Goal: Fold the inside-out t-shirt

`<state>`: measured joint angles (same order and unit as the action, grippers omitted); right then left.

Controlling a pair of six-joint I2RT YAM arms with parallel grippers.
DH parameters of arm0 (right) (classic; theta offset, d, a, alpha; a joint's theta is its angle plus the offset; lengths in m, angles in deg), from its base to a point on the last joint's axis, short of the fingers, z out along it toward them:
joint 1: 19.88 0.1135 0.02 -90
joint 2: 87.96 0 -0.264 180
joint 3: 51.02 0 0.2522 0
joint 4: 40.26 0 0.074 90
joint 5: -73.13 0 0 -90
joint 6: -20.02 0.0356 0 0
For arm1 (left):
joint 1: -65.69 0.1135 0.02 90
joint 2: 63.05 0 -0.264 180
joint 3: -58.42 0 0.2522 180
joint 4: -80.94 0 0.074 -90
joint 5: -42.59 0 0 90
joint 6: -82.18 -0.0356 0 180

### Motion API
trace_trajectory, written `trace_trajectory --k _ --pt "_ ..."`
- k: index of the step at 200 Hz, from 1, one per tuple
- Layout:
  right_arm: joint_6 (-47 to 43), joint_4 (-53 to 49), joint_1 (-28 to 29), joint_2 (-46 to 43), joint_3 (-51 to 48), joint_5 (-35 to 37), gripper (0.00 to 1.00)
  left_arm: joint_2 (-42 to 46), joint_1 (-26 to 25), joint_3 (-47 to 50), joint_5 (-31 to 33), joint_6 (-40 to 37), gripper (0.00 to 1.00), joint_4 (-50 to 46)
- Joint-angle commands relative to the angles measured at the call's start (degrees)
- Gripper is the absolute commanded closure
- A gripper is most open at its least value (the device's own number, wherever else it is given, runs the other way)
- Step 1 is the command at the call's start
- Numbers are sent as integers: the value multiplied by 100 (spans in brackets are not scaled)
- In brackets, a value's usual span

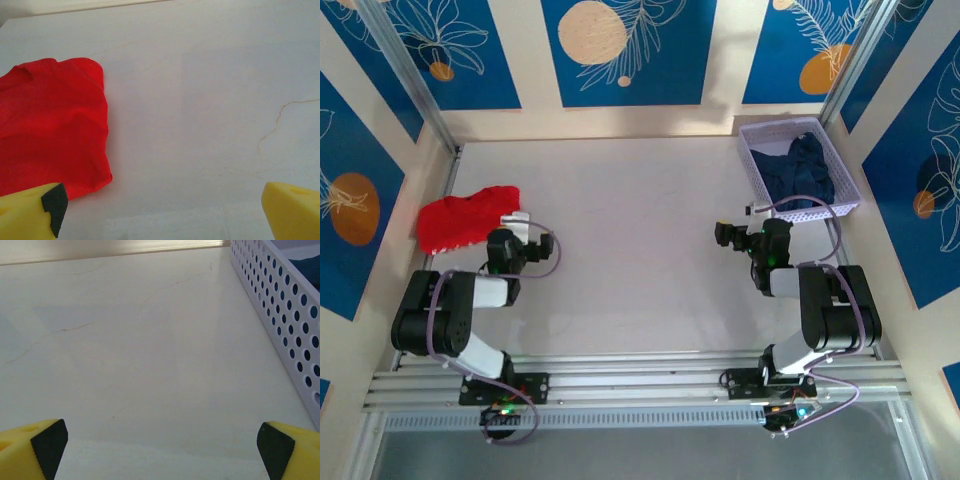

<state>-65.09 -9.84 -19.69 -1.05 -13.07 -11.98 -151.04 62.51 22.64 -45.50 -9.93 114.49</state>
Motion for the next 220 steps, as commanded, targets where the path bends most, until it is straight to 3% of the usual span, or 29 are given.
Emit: trace_trajectory --k 1,184,220 --pt "53 188 -19 36 -29 -59 1 1 -51 -119 -103 -92 0 -2" --pt "63 203 -7 -5 -34 25 1 15 -36 -101 -130 -79 0 32" --pt "60 -776 188 -946 81 599 1 863 -29 -645 -194 -200 0 -1767"
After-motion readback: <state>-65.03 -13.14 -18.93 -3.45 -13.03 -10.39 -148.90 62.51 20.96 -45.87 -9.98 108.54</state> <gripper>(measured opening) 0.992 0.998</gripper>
